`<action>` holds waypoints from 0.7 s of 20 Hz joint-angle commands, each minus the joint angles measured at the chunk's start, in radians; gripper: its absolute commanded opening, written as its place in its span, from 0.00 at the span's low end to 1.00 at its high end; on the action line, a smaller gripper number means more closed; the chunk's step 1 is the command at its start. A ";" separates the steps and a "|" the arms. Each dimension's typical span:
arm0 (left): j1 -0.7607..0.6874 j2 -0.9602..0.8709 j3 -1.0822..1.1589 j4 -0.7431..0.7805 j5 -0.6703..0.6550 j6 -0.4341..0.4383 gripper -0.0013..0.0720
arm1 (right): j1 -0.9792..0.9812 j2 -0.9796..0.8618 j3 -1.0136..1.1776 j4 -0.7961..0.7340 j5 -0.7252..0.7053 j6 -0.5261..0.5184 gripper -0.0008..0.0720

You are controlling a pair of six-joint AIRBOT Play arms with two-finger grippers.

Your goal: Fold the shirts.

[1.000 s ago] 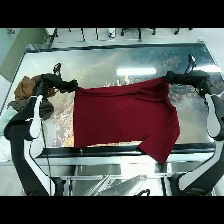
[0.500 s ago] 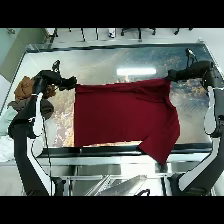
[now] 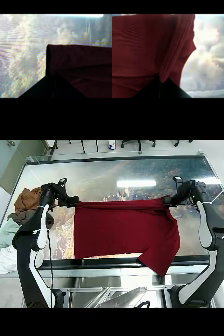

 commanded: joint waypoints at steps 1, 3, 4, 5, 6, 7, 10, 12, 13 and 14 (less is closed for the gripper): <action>-0.005 -0.003 0.001 0.037 -0.005 -0.009 0.04 | 0.015 -0.001 -0.017 -0.092 0.042 0.053 0.04; -0.005 -0.002 0.001 0.036 -0.001 -0.009 0.04 | 0.014 -0.001 -0.017 -0.093 0.050 0.053 0.04; -0.007 -0.002 0.001 0.033 0.001 -0.008 0.04 | 0.015 -0.001 -0.017 -0.092 0.051 0.052 0.04; -0.011 -0.003 0.001 0.030 0.000 -0.008 0.04 | 0.016 -0.001 -0.017 -0.090 0.055 0.051 0.04; -0.017 -0.002 0.001 0.027 -0.002 -0.008 0.04 | 0.016 -0.001 -0.016 -0.084 0.062 0.052 0.04; -0.022 -0.003 0.001 0.027 -0.003 -0.008 0.04 | 0.016 -0.001 -0.016 -0.069 0.066 0.052 0.04; -0.045 -0.002 0.001 0.028 -0.002 -0.008 0.04 | 0.016 0.000 -0.016 -0.038 0.064 0.052 0.04; -0.058 0.002 0.002 0.027 0.006 -0.008 0.06 | 0.016 0.007 -0.016 -0.010 0.057 0.054 0.36; -0.060 0.010 0.003 0.027 0.010 -0.008 0.33 | 0.016 0.017 -0.016 0.007 0.053 0.057 0.59; -0.069 0.020 0.003 0.025 0.013 -0.008 0.60 | 0.016 0.029 -0.013 0.031 0.045 0.059 0.60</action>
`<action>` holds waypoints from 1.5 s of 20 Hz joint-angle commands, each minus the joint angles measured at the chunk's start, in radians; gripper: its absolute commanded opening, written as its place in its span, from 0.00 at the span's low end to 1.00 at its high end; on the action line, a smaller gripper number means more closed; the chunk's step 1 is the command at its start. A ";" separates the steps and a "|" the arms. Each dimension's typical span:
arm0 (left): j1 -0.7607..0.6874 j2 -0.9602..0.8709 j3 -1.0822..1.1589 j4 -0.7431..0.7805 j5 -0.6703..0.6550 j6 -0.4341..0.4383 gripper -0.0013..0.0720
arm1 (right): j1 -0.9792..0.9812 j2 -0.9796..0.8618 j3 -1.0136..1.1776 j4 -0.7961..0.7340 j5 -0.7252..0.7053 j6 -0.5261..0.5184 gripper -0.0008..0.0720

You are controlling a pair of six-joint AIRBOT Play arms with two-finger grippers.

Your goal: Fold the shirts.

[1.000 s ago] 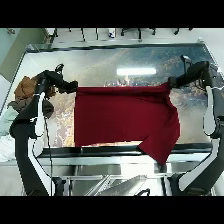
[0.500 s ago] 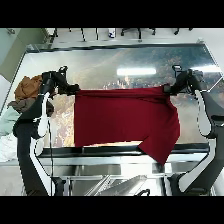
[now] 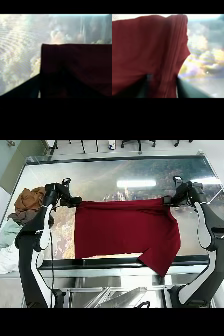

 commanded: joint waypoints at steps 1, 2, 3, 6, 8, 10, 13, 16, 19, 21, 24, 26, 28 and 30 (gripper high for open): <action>-0.017 0.032 0.002 -0.005 0.017 0.000 0.71 | -0.001 0.035 0.013 0.069 -0.030 0.016 0.60; -0.017 0.057 0.002 -0.006 0.026 0.000 0.71 | -0.002 0.053 0.031 0.068 -0.061 0.017 0.60; -0.017 0.090 0.002 -0.006 0.045 -0.001 0.71 | -0.008 0.077 0.054 0.063 -0.110 0.016 0.60; 0.003 0.225 0.002 -0.003 0.154 0.000 0.71 | -0.050 0.183 0.099 0.057 -0.255 0.019 0.60; 0.040 0.322 -0.002 -0.003 0.298 0.000 0.71 | -0.101 0.267 0.094 0.063 -0.348 0.018 0.60; 0.079 0.410 -0.092 -0.006 0.399 -0.007 0.71 | -0.171 0.359 0.017 0.127 -0.422 -0.007 0.60; 0.118 0.581 -0.492 -0.095 0.381 -0.007 0.71 | -0.323 0.570 -0.313 0.264 -0.429 -0.075 0.60; 0.127 0.738 -0.976 -0.163 0.195 0.023 0.71 | -0.531 0.762 -0.658 0.296 -0.383 -0.112 0.60; 0.119 0.790 -1.255 -0.261 0.030 0.080 0.71 | -0.674 0.838 -0.869 0.301 -0.296 -0.110 0.60; 0.119 0.780 -1.332 -0.360 -0.033 0.136 0.71 | -0.692 0.823 -0.933 0.303 -0.294 -0.116 0.60; 0.119 0.745 -1.354 -0.422 -0.060 0.177 0.71 | -0.690 0.803 -0.978 0.331 -0.291 -0.140 0.60; 0.119 0.719 -1.322 -0.436 -0.053 0.177 0.71 | -0.690 0.792 -1.002 0.341 -0.299 -0.141 0.60; 0.114 0.710 -1.277 -0.454 -0.053 0.177 0.32 | -0.680 0.783 -1.039 0.351 -0.298 -0.144 0.60; 0.094 0.710 -1.223 -0.442 -0.052 0.187 0.04 | -0.650 0.763 -1.078 0.352 -0.298 -0.143 0.62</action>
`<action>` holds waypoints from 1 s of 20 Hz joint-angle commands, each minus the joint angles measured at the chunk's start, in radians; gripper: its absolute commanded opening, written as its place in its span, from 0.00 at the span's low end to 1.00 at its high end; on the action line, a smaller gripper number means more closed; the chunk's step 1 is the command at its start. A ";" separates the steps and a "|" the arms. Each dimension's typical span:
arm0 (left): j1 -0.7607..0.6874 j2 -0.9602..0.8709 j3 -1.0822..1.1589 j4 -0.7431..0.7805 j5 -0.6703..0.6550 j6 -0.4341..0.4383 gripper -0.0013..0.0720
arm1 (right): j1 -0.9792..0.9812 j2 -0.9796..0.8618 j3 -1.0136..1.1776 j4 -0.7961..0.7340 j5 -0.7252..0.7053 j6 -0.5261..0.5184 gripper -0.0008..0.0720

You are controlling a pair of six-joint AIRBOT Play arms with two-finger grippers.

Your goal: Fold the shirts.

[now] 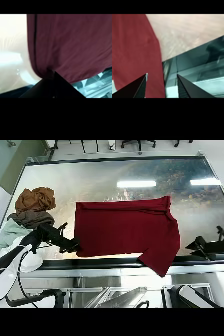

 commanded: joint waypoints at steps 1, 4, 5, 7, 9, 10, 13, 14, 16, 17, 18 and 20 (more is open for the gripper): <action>-0.021 -0.008 0.069 -0.019 -0.013 0.019 0.04 | 0.045 -0.036 -0.069 0.011 0.003 -0.006 0.62; -0.023 -0.010 0.124 -0.018 -0.010 0.019 0.04 | 0.106 -0.108 -0.080 0.021 0.029 -0.006 0.62; -0.023 -0.010 0.137 -0.016 -0.003 0.019 0.04 | 0.125 -0.138 -0.080 0.035 0.039 -0.006 0.62; -0.023 -0.010 0.158 -0.018 0.004 0.019 0.04 | 0.160 -0.194 -0.080 0.057 0.069 -0.014 0.62; -0.023 -0.010 0.177 -0.018 0.010 0.019 0.04 | 0.195 -0.240 -0.080 0.101 0.094 -0.047 0.62; -0.023 -0.010 0.185 -0.018 0.016 0.018 0.04 | 0.212 -0.255 -0.080 0.134 0.108 -0.066 0.61; -0.023 -0.009 0.225 -0.016 0.055 0.018 0.04 | 0.238 -0.256 -0.063 0.216 0.110 -0.125 0.07; -0.023 -0.009 0.243 -0.013 0.076 0.017 0.04 | 0.238 -0.246 -0.044 0.224 0.092 -0.126 0.04; -0.023 -0.009 0.278 0.063 0.126 -0.039 0.04 | 0.234 -0.190 -0.012 0.214 0.082 -0.116 0.04; -0.028 -0.008 0.287 0.120 0.149 -0.077 0.04 | 0.233 -0.151 -0.003 0.193 0.100 -0.093 0.04; -0.027 -0.009 0.288 0.182 0.169 -0.105 0.04 | 0.233 -0.106 0.002 0.145 0.132 -0.046 0.04; -0.027 -0.009 0.288 0.275 0.210 -0.148 0.04 | 0.233 -0.039 0.002 0.000 0.153 0.082 0.04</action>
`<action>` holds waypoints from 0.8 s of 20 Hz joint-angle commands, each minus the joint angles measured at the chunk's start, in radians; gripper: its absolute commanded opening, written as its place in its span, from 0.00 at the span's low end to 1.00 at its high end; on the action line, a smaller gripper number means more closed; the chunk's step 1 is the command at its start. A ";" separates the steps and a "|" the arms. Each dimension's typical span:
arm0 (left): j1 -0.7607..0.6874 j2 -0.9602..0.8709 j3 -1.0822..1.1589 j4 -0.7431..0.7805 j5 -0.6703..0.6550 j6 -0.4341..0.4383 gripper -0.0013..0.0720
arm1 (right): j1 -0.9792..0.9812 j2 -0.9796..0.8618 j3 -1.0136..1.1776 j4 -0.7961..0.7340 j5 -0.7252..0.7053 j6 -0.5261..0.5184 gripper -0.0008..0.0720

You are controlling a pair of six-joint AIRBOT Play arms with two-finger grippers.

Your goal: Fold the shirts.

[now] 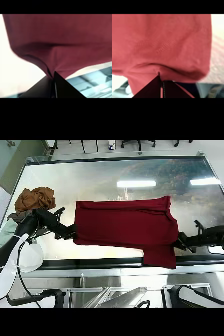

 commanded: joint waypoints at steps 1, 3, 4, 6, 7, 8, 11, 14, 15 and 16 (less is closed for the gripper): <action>0.005 0.000 0.014 0.173 0.085 -0.091 0.04 | 0.002 0.103 0.014 -0.199 0.013 0.171 0.04; 0.007 0.000 0.014 0.204 0.109 -0.098 0.04 | 0.003 0.119 0.014 -0.273 -0.008 0.201 0.04; 0.007 0.000 0.014 0.224 0.115 -0.108 0.04 | 0.003 0.120 0.014 -0.285 -0.003 0.213 0.04; 0.004 0.000 0.015 0.216 0.108 -0.109 0.04 | 0.004 0.120 0.018 -0.230 0.025 0.199 0.04; -0.005 0.000 0.019 0.215 0.094 -0.109 0.04 | 0.005 0.119 0.034 -0.152 0.047 0.162 0.04; -0.018 -0.003 0.039 0.212 0.077 -0.109 0.04 | 0.011 0.117 0.061 -0.057 0.065 0.109 0.04; -0.063 -0.059 0.184 0.211 0.055 -0.119 0.04 | 0.121 0.069 0.235 0.050 0.147 0.062 0.04; -0.084 -0.175 0.388 0.213 0.055 -0.141 0.04 | 0.251 -0.068 0.435 0.048 0.202 0.087 0.04; -0.084 -0.216 0.454 0.214 0.054 -0.142 0.04 | 0.278 -0.129 0.504 0.048 0.223 0.097 0.04; -0.079 -0.260 0.523 0.218 0.051 -0.150 0.04 | 0.297 -0.184 0.564 0.048 0.238 0.105 0.04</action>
